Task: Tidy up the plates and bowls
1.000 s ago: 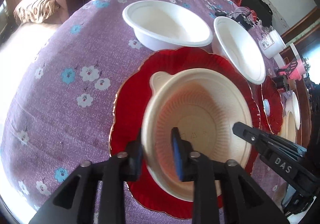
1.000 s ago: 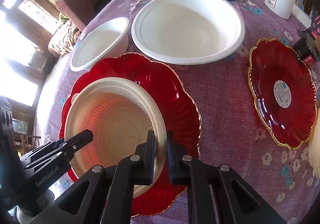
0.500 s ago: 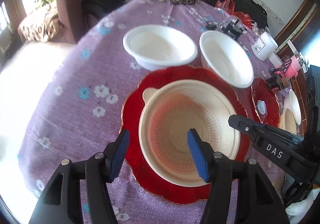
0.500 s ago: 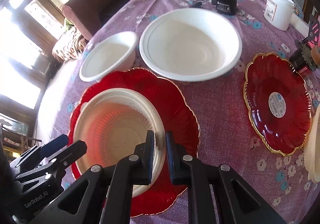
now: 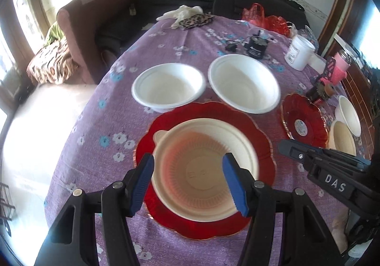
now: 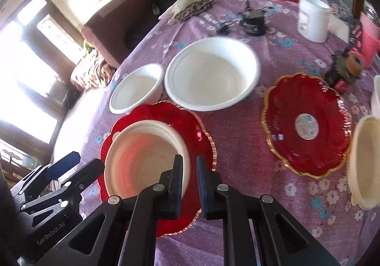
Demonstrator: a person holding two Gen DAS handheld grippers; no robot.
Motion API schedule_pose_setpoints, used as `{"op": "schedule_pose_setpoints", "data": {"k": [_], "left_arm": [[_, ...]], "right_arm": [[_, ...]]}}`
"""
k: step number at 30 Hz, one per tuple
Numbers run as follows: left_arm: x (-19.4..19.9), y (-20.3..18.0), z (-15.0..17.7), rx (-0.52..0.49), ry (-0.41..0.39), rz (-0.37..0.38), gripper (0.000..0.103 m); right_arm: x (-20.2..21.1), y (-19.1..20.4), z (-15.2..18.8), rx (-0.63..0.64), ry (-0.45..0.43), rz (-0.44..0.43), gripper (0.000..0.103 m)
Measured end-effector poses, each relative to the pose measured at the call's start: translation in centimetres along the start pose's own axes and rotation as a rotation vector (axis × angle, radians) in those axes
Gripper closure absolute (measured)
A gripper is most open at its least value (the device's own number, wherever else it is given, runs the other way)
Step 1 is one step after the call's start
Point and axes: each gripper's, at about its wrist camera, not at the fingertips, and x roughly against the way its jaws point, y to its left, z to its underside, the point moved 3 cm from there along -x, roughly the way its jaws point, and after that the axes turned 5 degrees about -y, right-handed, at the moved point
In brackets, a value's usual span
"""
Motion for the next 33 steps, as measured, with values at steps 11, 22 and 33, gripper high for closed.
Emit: {"op": "schedule_pose_setpoints", "data": {"k": [11, 22, 33], "left_arm": [[-0.6, -6.7, 0.1, -0.129, 0.026, 0.020, 0.044], [-3.5, -11.0, -0.5, -0.152, 0.108, 0.115, 0.043], [-5.5, -15.2, -0.9, -0.101, 0.187, 0.251, 0.043]], "right_arm": [[4.6, -10.5, 1.8, -0.216, -0.063, 0.104, 0.083], [5.1, -17.4, 3.0, -0.382, -0.067, 0.162, 0.063], [6.9, -18.6, -0.8, -0.310, -0.139, 0.144, 0.063]]}}
